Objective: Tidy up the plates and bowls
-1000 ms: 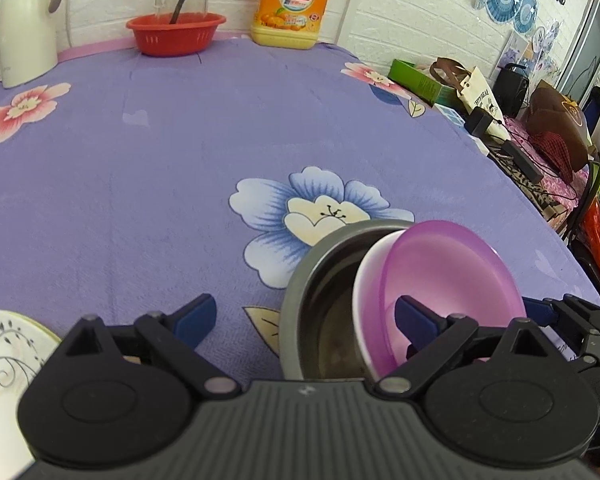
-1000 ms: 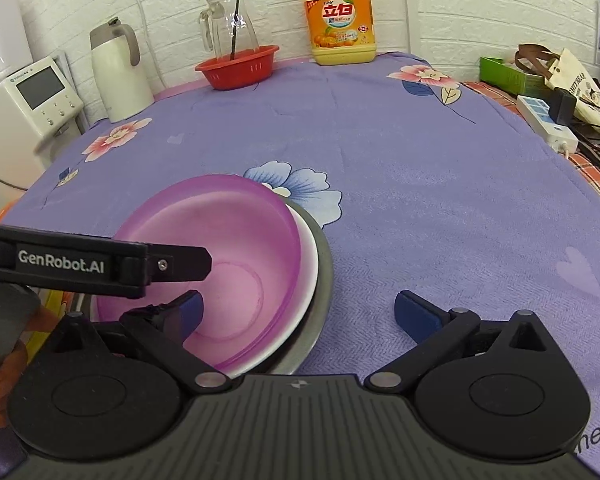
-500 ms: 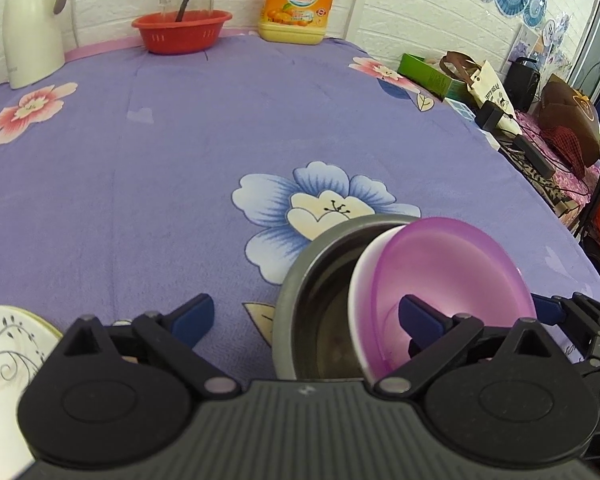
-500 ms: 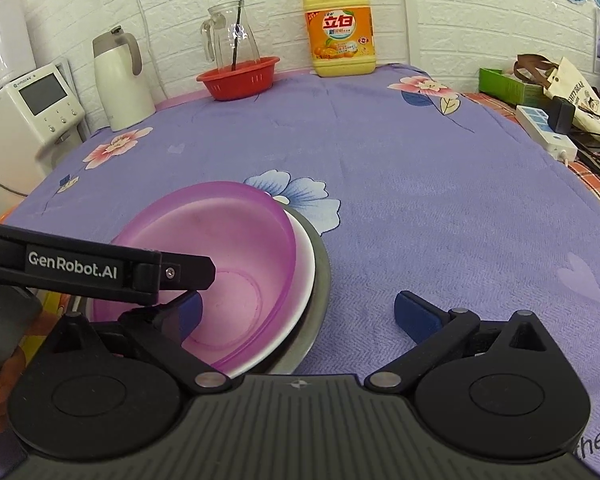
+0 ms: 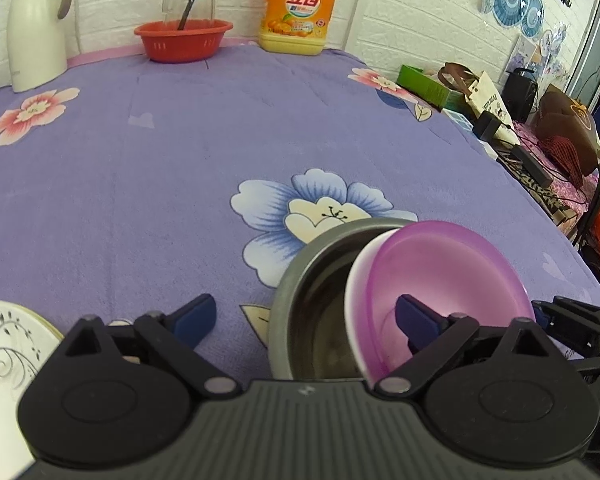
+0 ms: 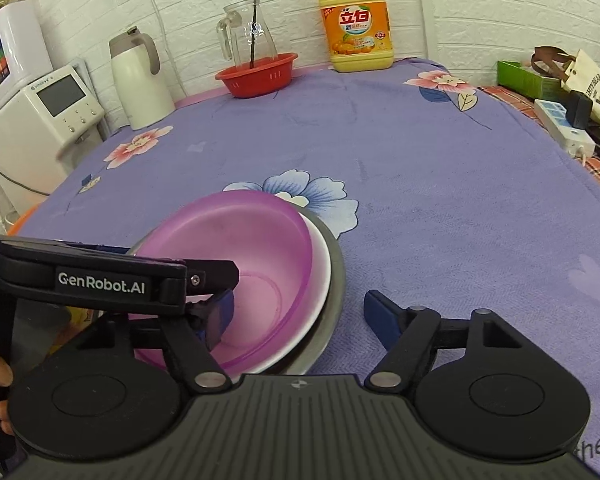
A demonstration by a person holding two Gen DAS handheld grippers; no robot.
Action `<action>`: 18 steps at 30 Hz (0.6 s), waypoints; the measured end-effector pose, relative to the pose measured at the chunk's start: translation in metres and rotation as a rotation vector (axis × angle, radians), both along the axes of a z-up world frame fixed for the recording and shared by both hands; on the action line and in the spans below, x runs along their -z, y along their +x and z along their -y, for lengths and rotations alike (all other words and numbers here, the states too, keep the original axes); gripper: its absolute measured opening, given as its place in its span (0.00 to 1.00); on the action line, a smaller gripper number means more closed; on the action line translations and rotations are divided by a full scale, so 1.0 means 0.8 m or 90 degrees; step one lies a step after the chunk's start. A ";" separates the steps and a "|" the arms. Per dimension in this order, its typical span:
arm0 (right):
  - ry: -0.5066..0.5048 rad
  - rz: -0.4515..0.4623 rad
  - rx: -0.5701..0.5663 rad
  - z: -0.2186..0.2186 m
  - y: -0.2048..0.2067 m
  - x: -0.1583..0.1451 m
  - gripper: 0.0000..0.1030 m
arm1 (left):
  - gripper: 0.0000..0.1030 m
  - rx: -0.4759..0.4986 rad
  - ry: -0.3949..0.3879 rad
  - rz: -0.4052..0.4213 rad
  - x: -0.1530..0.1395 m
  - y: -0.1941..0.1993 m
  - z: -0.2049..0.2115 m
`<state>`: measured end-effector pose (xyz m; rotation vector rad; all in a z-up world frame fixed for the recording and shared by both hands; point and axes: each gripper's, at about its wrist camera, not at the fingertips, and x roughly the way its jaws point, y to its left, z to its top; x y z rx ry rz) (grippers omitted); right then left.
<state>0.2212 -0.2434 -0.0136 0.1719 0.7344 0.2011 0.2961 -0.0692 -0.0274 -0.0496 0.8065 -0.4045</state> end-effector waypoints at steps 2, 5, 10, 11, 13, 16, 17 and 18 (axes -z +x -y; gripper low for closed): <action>0.001 0.008 0.003 -0.003 -0.002 0.001 1.00 | 0.74 0.012 -0.020 0.005 -0.001 -0.005 0.000; 0.012 0.017 0.015 -0.007 -0.009 0.002 1.00 | 0.59 0.022 -0.038 0.004 -0.003 -0.011 0.002; 0.014 0.008 0.027 -0.020 -0.024 -0.005 0.89 | 0.54 0.021 -0.060 -0.009 -0.008 -0.027 -0.003; 0.015 0.008 0.026 -0.022 -0.029 -0.007 0.90 | 0.54 0.021 -0.065 -0.009 -0.009 -0.032 -0.005; -0.016 0.016 0.026 -0.034 -0.039 -0.015 0.91 | 0.55 0.017 -0.074 0.005 -0.017 -0.044 -0.011; -0.028 0.042 0.022 -0.047 -0.051 -0.033 0.93 | 0.55 0.005 -0.083 0.042 -0.038 -0.062 -0.030; -0.030 0.053 0.017 -0.053 -0.053 -0.039 0.93 | 0.55 -0.003 -0.087 0.053 -0.045 -0.066 -0.039; -0.033 0.064 0.009 -0.061 -0.055 -0.046 0.93 | 0.55 -0.014 -0.091 0.061 -0.052 -0.071 -0.051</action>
